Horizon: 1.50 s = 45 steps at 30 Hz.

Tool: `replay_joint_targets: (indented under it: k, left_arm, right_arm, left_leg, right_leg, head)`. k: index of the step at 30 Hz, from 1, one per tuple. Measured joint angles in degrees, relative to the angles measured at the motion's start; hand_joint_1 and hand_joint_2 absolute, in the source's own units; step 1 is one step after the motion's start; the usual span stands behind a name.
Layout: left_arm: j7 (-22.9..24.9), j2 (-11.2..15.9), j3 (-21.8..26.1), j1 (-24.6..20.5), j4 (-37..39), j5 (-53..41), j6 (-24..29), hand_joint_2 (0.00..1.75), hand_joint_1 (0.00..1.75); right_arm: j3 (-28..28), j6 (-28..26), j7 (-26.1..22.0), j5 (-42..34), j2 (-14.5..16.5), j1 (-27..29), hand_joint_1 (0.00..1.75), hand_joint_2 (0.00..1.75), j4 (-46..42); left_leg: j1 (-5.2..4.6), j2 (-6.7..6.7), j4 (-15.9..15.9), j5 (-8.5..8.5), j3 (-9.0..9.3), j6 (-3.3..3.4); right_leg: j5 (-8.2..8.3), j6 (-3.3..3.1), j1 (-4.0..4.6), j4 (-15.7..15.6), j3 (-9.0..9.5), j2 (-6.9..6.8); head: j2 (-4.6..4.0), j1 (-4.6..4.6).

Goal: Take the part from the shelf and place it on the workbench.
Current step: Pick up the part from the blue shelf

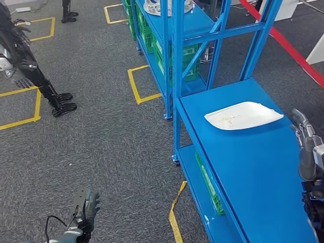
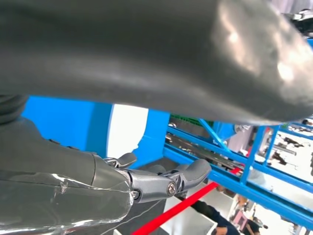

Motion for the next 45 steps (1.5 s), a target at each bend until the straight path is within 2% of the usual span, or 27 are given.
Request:
replay_joint_targets:
  k: [2, 3, 4, 5, 7, 12, 14, 15, 16, 18, 19, 20, 21, 22, 24, 25, 29, 31, 33, 34, 35, 36, 38, 40, 42, 43, 45]
  left_arm:
    - [0.00, -0.02, 0.00, -0.08, 0.00, 0.00, -0.01, 0.00, 0.00]
    - [0.01, -0.04, 0.00, -0.02, 0.00, 0.00, -0.01, 0.00, 0.00]
    - [0.01, -0.07, 0.00, 0.06, 0.00, 0.00, -0.02, 0.00, 0.00]
    - [0.02, -0.09, 0.00, 0.13, 0.00, 0.00, -0.02, 0.00, 0.00]
    - [0.02, -0.09, 0.00, 0.16, 0.00, 0.00, -0.02, 0.00, 0.00]
    - [0.02, -0.08, 0.00, 0.15, 0.00, -0.01, -0.02, 0.00, 0.00]
    - [0.05, -0.05, 0.00, 0.02, 0.00, -0.05, -0.05, 0.00, 0.00]
    - [0.08, -0.01, 0.01, -0.09, 0.00, -0.08, -0.07, 0.00, 0.00]
    - [0.12, 0.03, 0.01, -0.18, 0.00, -0.10, -0.09, 0.00, 0.00]
    - [0.17, 0.09, 0.02, -0.22, 0.00, -0.11, -0.11, 0.00, 0.00]
    - [0.17, 0.09, 0.02, -0.19, 0.00, -0.11, -0.13, 0.00, 0.00]
    - [0.18, 0.08, 0.02, -0.16, 0.00, -0.11, -0.15, 0.00, 0.00]
    - [0.19, 0.05, 0.02, -0.15, 0.00, -0.11, -0.20, 0.00, 0.00]
    - [0.19, 0.02, 0.02, -0.15, 0.00, -0.11, -0.28, 0.00, 0.00]
    - [0.20, -0.02, 0.02, -0.20, 0.00, -0.11, -0.42, 0.00, 0.00]
    - [0.20, 0.00, 0.02, -0.21, 0.00, -0.11, -0.46, 0.00, 0.00]
    - [0.25, 0.16, 0.02, -0.01, 0.02, -0.14, -0.51, 0.00, 0.00]
    - [0.27, 0.22, 0.02, -0.16, 0.02, -0.22, -0.52, 0.00, 0.00]
    - [0.34, 0.21, 0.02, -0.21, 0.02, -0.33, -0.52, 0.00, 0.00]
    - [0.39, 0.19, 0.02, -0.13, 0.02, -0.37, -0.52, 0.00, 0.00]
    - [0.47, 0.16, 0.02, -0.06, 0.02, -0.42, -0.52, 0.00, 0.00]
    - [0.54, 0.16, 0.02, -0.02, 0.02, -0.47, -0.52, 0.00, 0.00]
    - [0.72, 0.19, 0.02, -0.14, 0.02, -0.54, -0.52, 0.00, 0.00]
    - [0.91, 0.21, 0.02, -0.39, 0.01, -0.61, -0.52, 0.00, 0.00]
    - [1.01, 0.22, 0.02, -0.48, 0.01, -0.63, -0.52, 0.00, 0.00]
    - [1.03, 0.23, 0.02, -0.45, 0.01, -0.63, -0.52, 0.00, 0.00]
    - [1.03, 0.24, 0.03, -0.41, 0.02, -0.62, -0.52, 0.00, 0.00]
  right_arm:
    - [0.02, 0.03, 0.01, 0.01, -0.02, -0.07, 0.00, 0.00, 0.02]
    - [0.03, 0.04, 0.02, 0.01, -0.02, -0.06, 0.00, 0.00, 0.06]
    - [0.05, 0.06, 0.04, 0.01, -0.02, -0.05, 0.00, 0.00, 0.11]
    - [0.05, 0.07, 0.05, 0.01, -0.02, -0.05, 0.00, 0.00, 0.16]
    - [0.05, 0.07, 0.06, 0.01, -0.02, -0.06, 0.00, 0.00, 0.21]
    - [0.05, 0.07, 0.06, 0.01, -0.02, -0.06, 0.00, 0.00, 0.22]
    - [0.04, 0.07, 0.09, 0.03, -0.03, -0.10, 0.00, 0.00, 0.22]
    - [0.02, 0.07, 0.13, 0.05, -0.11, -0.13, 0.00, 0.00, 0.22]
    - [0.00, 0.06, 0.17, 0.08, -0.21, -0.12, 0.00, 0.00, 0.23]
    - [-0.02, 0.04, 0.24, 0.09, -0.42, 0.03, 0.00, 0.00, 0.28]
    - [-0.01, 0.04, 0.26, 0.10, -0.45, 0.15, 0.00, 0.00, 0.31]
    - [-0.01, 0.04, 0.27, 0.12, -0.48, 0.22, 0.00, 0.00, 0.34]
    - [-0.01, 0.04, 0.29, 0.17, -0.52, 0.25, 0.00, 0.00, 0.36]
    - [-0.02, 0.05, 0.30, 0.22, -0.57, 0.21, 0.00, 0.00, 0.37]
    - [-0.02, 0.06, 0.31, 0.29, -0.70, 0.05, 0.00, 0.00, 0.41]
    - [-0.02, 0.07, 0.32, 0.30, -0.75, 0.03, 0.00, 0.00, 0.44]
    - [-0.02, 0.07, 0.34, 0.40, -0.80, -0.13, 0.00, 0.00, 0.49]
    - [-0.04, 0.07, 0.32, 0.44, -0.80, -0.30, 0.00, 0.00, 0.49]
    - [-0.02, 0.13, 0.33, 0.44, -0.80, -0.37, 0.00, 0.00, 0.58]
    - [-0.01, 0.15, 0.34, 0.44, -0.80, -0.37, 0.00, 0.00, 0.65]
    - [-0.01, 0.17, 0.36, 0.44, -0.81, -0.37, 0.00, 0.00, 0.72]
    - [-0.01, 0.17, 0.37, 0.44, -0.81, -0.38, 0.00, 0.00, 0.77]
    - [-0.03, 0.17, 0.40, 0.44, -0.83, -0.44, 0.00, 0.00, 0.79]
    - [-0.04, 0.10, 0.51, 0.47, -0.89, -0.53, 0.00, 0.00, 0.79]
    - [-0.04, -0.21, 0.87, 0.69, -1.03, -0.59, 0.00, 0.00, 0.79]
    - [-0.03, -0.43, 1.11, 0.86, -1.09, -0.60, 0.00, 0.00, 0.79]
    - [-0.04, -1.27, 2.00, 1.56, -1.34, -0.60, 0.00, 0.00, 0.80]
  left_leg:
    - [0.26, 0.81, 8.09, -3.38, -4.22, -0.59]
    - [0.42, 0.92, 11.50, -4.35, -6.17, -0.80]
    - [0.57, 1.00, 13.00, -4.26, -7.23, -0.95]
    - [0.69, 1.07, 12.83, -3.49, -7.43, -1.04]
    - [0.84, 1.16, 10.76, -1.77, -6.70, -1.09]
    - [0.87, 1.18, 10.03, -1.35, -6.36, -1.10]
    - [0.81, 1.83, 2.92, 1.32, -2.82, -0.78]
    - [0.70, 1.93, -0.90, 2.56, -0.77, -0.01]
    - [0.54, 1.99, -4.58, 3.69, 1.22, 0.80]
    - [0.20, 1.30, -5.22, 3.49, 1.88, 2.15]
    - [0.09, 1.07, -5.20, 3.43, 1.95, 2.23]
    - [0.02, 0.79, -5.16, 3.38, 2.05, 2.25]
    - [-0.03, 0.49, -5.11, 3.30, 2.20, 2.23]
    - [-0.04, 0.20, -5.01, 3.17, 2.38, 2.14]
    - [-0.17, -0.31, -4.65, 2.88, 2.38, 1.77]
    - [-0.17, -0.53, -4.49, 2.86, 2.21, 1.50]
    - [0.05, -0.63, -3.55, 2.40, 1.41, 0.29]
    - [0.19, 0.32, 1.45, -0.38, -0.99, -0.31]
    - [0.38, 0.92, 9.69, -3.77, -5.23, -0.81]
    - [0.49, 1.02, 12.47, -4.44, -6.76, -0.94]
    - [0.56, 1.10, 13.05, -4.01, -7.20, -1.01]
    - [0.60, 1.22, 10.99, -2.51, -6.28, -0.99]
    - [0.55, 1.91, 2.16, 1.38, -1.84, -0.71]
    - [0.25, 2.44, -4.05, 3.27, 1.35, -0.07]
    - [-0.06, 2.24, -4.90, 3.31, 1.74, 0.60]
    - [-0.08, 2.11, -4.94, 3.34, 1.77, 0.65]
    - [-0.07, 1.97, -5.09, 3.47, 1.94, 0.61]
  right_leg:
    - [-0.05, -0.27, 0.09, -0.04, 0.01, -0.53]
    - [-0.10, -0.31, 0.11, -0.04, 0.01, -0.77]
    - [-0.15, -0.33, 0.11, -0.04, 0.02, -0.98]
    - [-0.19, -0.32, 0.10, -0.04, 0.04, -1.15]
    - [-0.24, -0.28, 0.07, -0.03, 0.07, -1.31]
    - [-0.25, -0.27, 0.06, -0.03, 0.08, -1.34]
    - [-0.47, 0.16, 0.15, -0.03, 0.27, -1.58]
    - [-1.85, 0.78, 0.11, 1.87, -0.40, -1.55]
    - [-3.90, 1.43, 0.11, 5.41, -1.86, -1.44]
    - [-8.32, 2.32, 0.03, 14.83, -6.24, -0.97]
    - [-8.77, 2.32, 0.06, 17.33, -7.61, -0.89]
    - [-7.93, 2.25, 0.06, 17.18, -7.75, -0.86]
    - [-6.05, 2.12, 0.06, 14.67, -6.72, -0.81]
    - [-3.64, 1.94, 0.06, 10.50, -4.85, -0.65]
    - [-0.86, 1.61, 0.04, 3.18, -1.37, 0.20]
    - [-0.47, 1.47, 0.08, 1.30, -0.44, 0.56]
    - [-0.20, 0.49, 0.21, 0.09, 0.22, 0.31]
    - [0.07, -0.05, 0.06, -0.41, 0.43, -0.25]
    - [0.11, -0.28, 0.13, -0.50, 0.37, -0.78]
    - [0.09, -0.29, 0.16, -0.49, 0.33, -1.03]
    - [0.07, -0.29, 0.17, -0.48, 0.33, -1.27]
    - [0.05, -0.28, 0.16, -0.48, 0.36, -1.47]
    - [-0.08, -0.08, 0.20, -0.46, 0.51, -1.86]
    - [-0.28, 0.42, 0.39, -0.44, 0.59, -2.12]
    - [-0.43, 1.06, 0.48, -0.51, 0.69, -2.30]
    - [-0.56, 0.99, 0.46, -0.52, 0.75, -2.36]
    - [-0.76, -0.11, 0.46, -0.49, 0.84, -2.41]
  head:
    - [0.00, -0.31]
    - [0.00, -0.37]
    - [0.00, -0.40]
    - [0.00, -0.45]
    - [0.00, -0.50]
    - [0.00, -0.51]
    - [0.00, -0.57]
    - [0.00, -0.42]
    - [0.00, -0.20]
    - [0.00, 0.28]
    - [0.00, 0.34]
    - [0.00, 0.34]
    - [0.00, 0.36]
    - [0.00, 0.38]
    - [0.00, 0.42]
    - [0.00, 0.41]
    - [0.00, 0.21]
    - [0.00, -0.23]
    - [0.00, -0.57]
    - [0.00, -0.62]
    - [0.00, -0.66]
    - [0.00, -0.72]
    - [0.00, -0.87]
    - [0.00, -0.92]
    - [0.00, -0.74]
    - [0.00, -0.64]
    - [0.00, -0.43]
